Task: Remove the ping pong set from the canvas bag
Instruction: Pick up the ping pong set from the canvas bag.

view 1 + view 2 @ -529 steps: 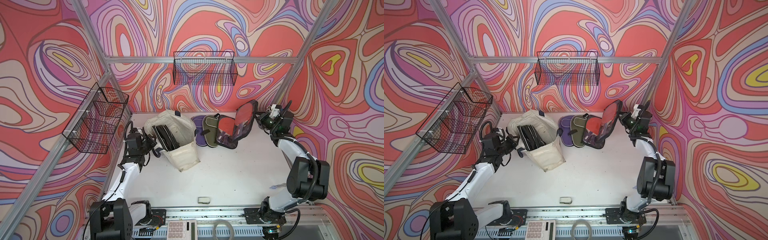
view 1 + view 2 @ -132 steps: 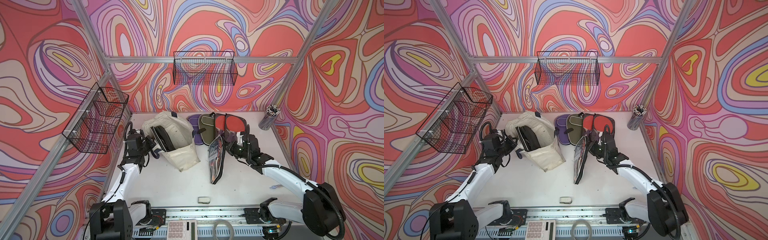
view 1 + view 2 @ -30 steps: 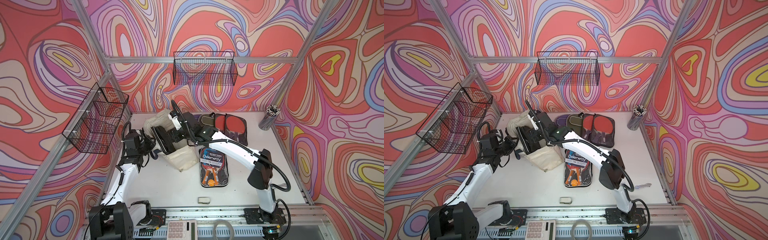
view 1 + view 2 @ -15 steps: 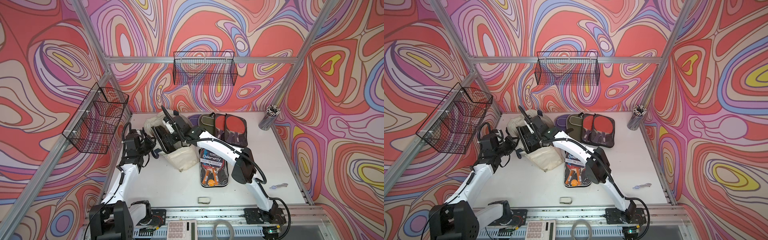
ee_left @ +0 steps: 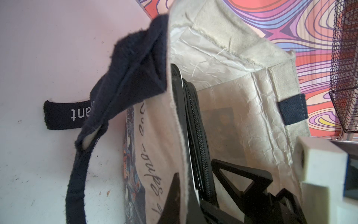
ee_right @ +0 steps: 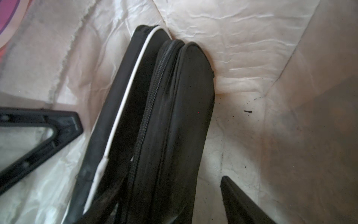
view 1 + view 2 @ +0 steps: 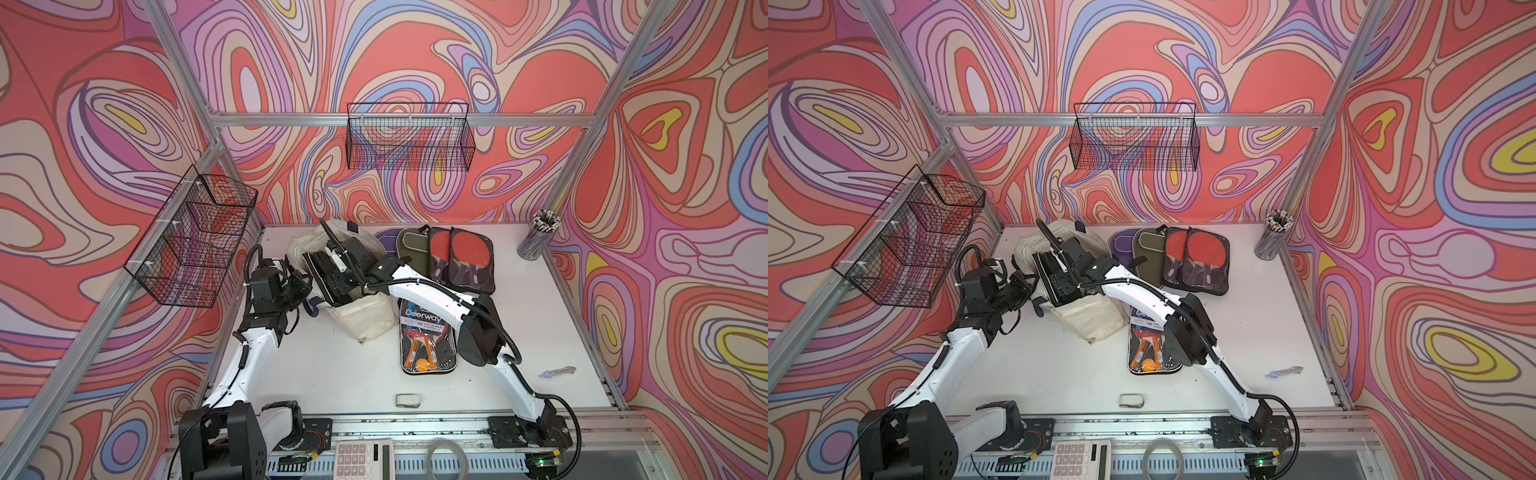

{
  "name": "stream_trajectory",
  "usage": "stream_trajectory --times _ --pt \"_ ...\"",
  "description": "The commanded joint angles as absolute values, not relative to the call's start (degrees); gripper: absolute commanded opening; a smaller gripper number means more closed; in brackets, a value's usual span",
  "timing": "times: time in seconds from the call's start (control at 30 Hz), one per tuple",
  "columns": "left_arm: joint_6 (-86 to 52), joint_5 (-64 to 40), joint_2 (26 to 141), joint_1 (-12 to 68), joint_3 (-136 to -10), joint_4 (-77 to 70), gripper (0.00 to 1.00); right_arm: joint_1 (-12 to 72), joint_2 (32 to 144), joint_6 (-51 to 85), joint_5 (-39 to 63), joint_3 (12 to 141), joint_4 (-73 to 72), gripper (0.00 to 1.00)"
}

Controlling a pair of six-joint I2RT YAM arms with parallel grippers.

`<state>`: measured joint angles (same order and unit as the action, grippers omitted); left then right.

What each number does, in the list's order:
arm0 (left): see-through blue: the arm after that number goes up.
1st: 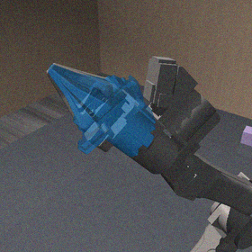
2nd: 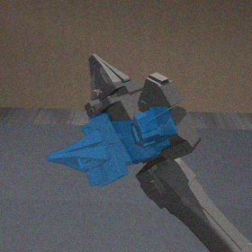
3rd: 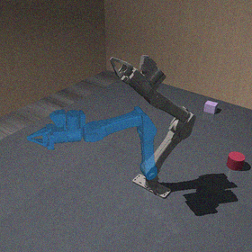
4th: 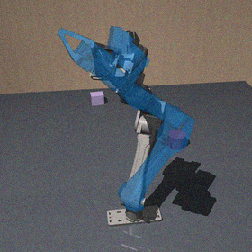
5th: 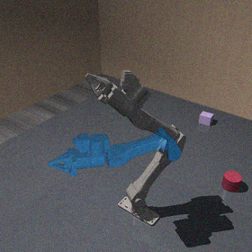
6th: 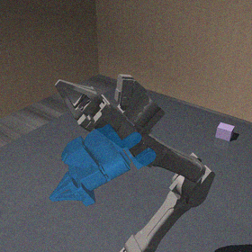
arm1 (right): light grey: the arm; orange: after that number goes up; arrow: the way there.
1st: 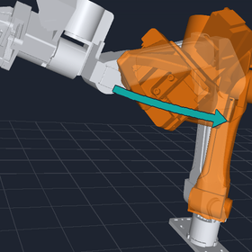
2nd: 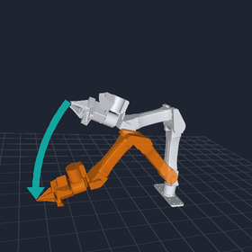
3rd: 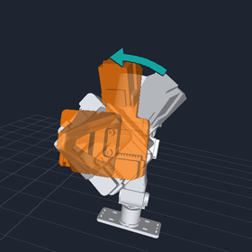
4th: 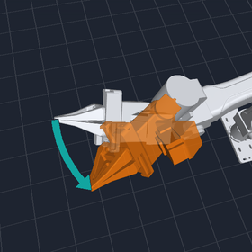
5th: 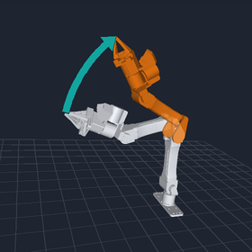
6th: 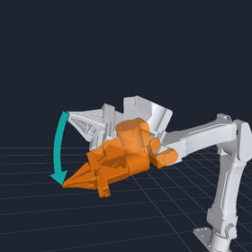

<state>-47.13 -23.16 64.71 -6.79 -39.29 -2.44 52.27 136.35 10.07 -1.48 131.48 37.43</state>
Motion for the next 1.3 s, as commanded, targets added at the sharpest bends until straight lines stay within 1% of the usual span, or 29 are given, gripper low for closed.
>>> stream_trajectory --times 0.0,0.07,0.2,0.3,0.43,0.53,0.57,0.8,1.27 --pt "-46.7 -23.9 65.1 -6.6 -38.3 -3.3 0.0 52.4 139.0 8.9 -3.9 132.8 37.8 0.77" --pt "-46.7 -23.7 65.0 -6.7 -38.2 -3.3 0.0 52.4 139.5 9.0 -4.1 132.9 37.8 0.76" --pt "-46.7 -23.7 64.9 -6.7 -38.1 -3.4 0.0 52.4 140.2 9.4 -4.1 132.7 37.2 0.7" --pt "-46.7 -23.7 64.8 -6.7 -38.1 -3.3 0.0 52.5 140.4 9.6 -4.5 132.5 36.8 0.58" --pt "-46.7 -23.6 64.7 -6.7 -37.8 -3.5 0.0 52.5 140.6 9.9 -4.3 132.2 36.5 0.34" --pt "-46.8 -23.4 64.7 -6.7 -37.7 -3.9 0.0 52.5 140.6 10.1 -4.3 132.1 36.6 0.1" --pt "-46.9 -23.5 64.8 -6.7 -37.7 -4.0 0.0 52.5 140.6 10.2 -4.4 132.2 36.5 0.0" --pt "-46.8 -23.4 65.4 -6.7 -37.7 -4.2 0.0 52.5 139.2 9.8 -6.0 133.0 36.9 0.0" --pt "-47.0 -23.4 65.8 -6.7 -37.6 -4.7 0.0 52.7 135.2 9.9 -6.4 138.9 37.7 0.0"
